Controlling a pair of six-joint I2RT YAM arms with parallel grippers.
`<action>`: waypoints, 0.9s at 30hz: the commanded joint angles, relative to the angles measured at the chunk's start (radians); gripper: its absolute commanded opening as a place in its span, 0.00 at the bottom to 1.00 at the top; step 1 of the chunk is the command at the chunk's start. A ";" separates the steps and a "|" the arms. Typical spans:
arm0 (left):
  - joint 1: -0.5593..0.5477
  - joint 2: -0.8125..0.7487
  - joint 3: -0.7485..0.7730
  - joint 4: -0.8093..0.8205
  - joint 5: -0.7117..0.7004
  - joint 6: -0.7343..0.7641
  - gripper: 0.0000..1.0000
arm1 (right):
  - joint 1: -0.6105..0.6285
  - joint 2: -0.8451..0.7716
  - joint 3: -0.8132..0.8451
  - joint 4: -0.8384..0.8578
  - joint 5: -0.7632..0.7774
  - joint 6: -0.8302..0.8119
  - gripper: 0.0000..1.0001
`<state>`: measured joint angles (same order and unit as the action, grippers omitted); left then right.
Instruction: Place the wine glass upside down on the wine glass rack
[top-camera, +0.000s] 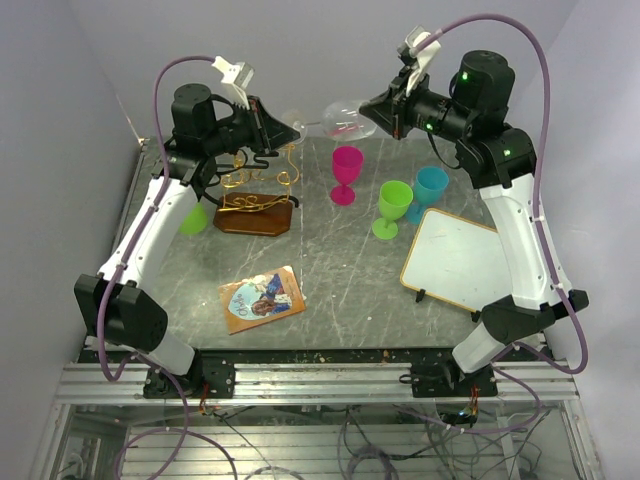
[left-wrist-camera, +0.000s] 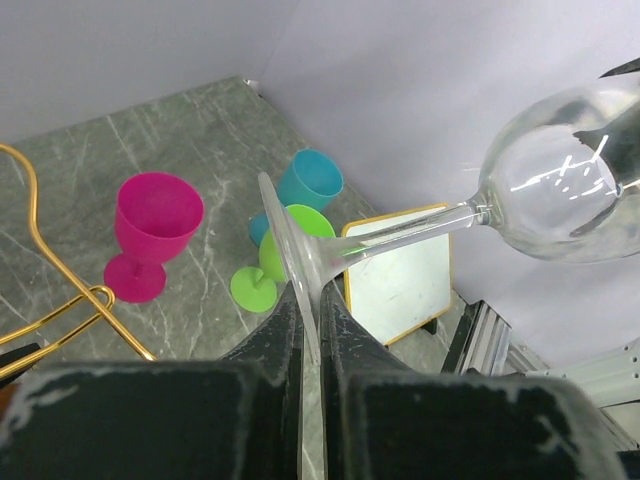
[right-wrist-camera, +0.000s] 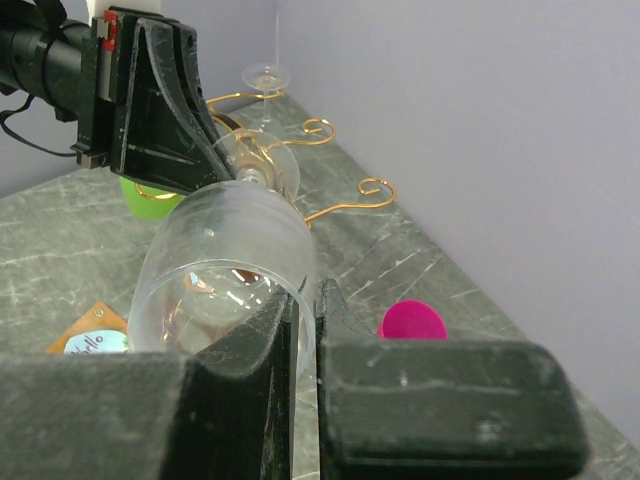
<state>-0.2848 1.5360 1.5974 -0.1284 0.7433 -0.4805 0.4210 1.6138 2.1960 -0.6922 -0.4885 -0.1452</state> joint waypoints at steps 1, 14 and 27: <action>-0.010 -0.018 -0.003 0.019 0.022 0.013 0.07 | -0.003 -0.018 -0.017 0.061 -0.009 -0.005 0.00; 0.089 -0.070 -0.008 -0.032 0.010 0.024 0.07 | -0.008 -0.076 -0.115 0.025 0.054 -0.105 0.42; 0.331 -0.150 0.013 -0.092 -0.086 0.029 0.07 | -0.040 -0.130 -0.194 0.034 0.066 -0.102 0.66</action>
<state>-0.0013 1.4307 1.5578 -0.2146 0.7029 -0.4591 0.3870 1.5047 2.0457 -0.6769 -0.4244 -0.2470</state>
